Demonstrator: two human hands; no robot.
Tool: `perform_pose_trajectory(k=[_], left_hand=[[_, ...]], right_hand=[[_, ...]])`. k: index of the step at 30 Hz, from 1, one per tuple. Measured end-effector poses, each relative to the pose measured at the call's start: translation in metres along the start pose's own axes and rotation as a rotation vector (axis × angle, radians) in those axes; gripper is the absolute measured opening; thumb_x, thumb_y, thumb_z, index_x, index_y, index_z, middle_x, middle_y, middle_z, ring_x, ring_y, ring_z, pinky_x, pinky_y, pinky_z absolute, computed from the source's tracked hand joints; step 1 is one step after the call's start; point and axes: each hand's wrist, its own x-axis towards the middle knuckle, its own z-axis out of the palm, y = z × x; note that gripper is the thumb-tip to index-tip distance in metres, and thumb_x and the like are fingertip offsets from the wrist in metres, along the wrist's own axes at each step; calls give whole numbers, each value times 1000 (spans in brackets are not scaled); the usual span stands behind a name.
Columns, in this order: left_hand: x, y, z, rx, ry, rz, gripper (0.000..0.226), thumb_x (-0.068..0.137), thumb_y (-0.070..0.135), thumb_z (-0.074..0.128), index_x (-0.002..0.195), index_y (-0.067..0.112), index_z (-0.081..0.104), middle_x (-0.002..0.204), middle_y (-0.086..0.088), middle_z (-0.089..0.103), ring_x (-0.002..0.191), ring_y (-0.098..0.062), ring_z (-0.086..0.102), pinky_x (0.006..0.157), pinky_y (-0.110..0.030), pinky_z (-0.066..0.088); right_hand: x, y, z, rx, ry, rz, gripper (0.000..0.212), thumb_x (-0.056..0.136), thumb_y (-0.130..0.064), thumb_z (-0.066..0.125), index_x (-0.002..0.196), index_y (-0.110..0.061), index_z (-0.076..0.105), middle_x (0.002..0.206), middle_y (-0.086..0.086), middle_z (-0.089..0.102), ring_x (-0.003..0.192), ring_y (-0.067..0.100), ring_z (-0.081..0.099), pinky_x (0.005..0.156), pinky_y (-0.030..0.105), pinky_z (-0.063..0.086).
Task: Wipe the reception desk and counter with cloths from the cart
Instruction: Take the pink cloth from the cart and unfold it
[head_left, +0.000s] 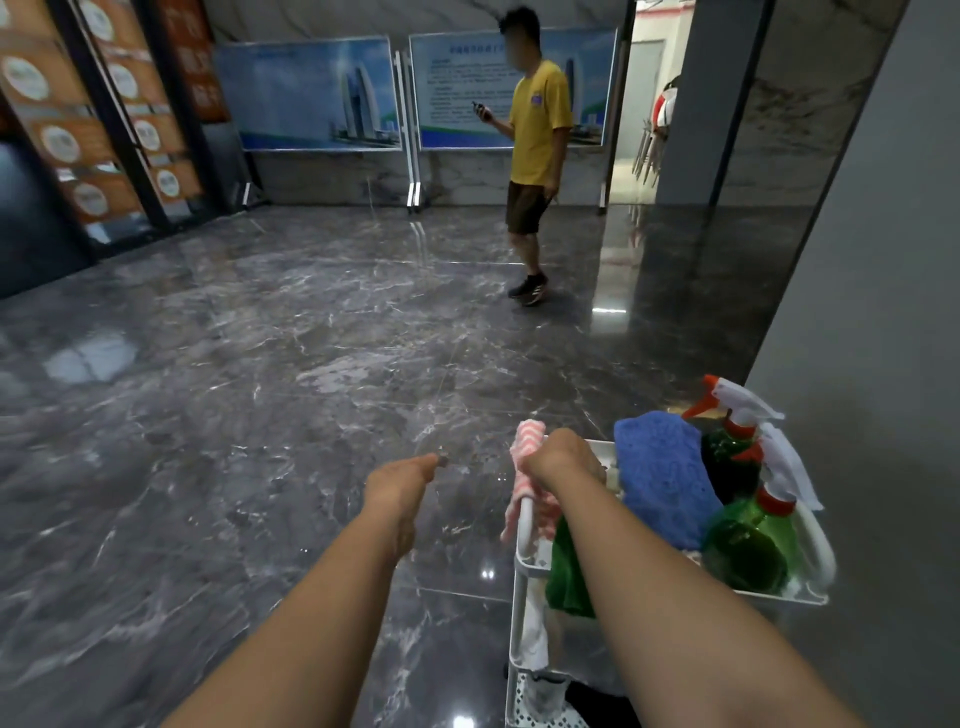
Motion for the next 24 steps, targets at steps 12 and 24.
perform_pose_trajectory(k=[12, 24], left_hand=[[-7, 10, -18, -81, -34, -29, 39, 95, 26, 59, 127, 5, 57, 132, -7, 60, 125, -19, 52, 102, -29, 31], [-29, 23, -2, -255, -254, -110, 51, 88, 65, 46, 85, 17, 63, 62, 5, 64, 53, -9, 55, 57, -23, 38]], right_hand=[[-2, -38, -38, 523, -76, -37, 33, 68, -19, 71, 96, -1, 68, 98, 15, 72, 81, 29, 69, 79, 40, 59], [-53, -68, -68, 829, -333, -100, 5, 81, -3, 53, 80, -6, 57, 80, 10, 61, 66, 24, 58, 73, 38, 51]])
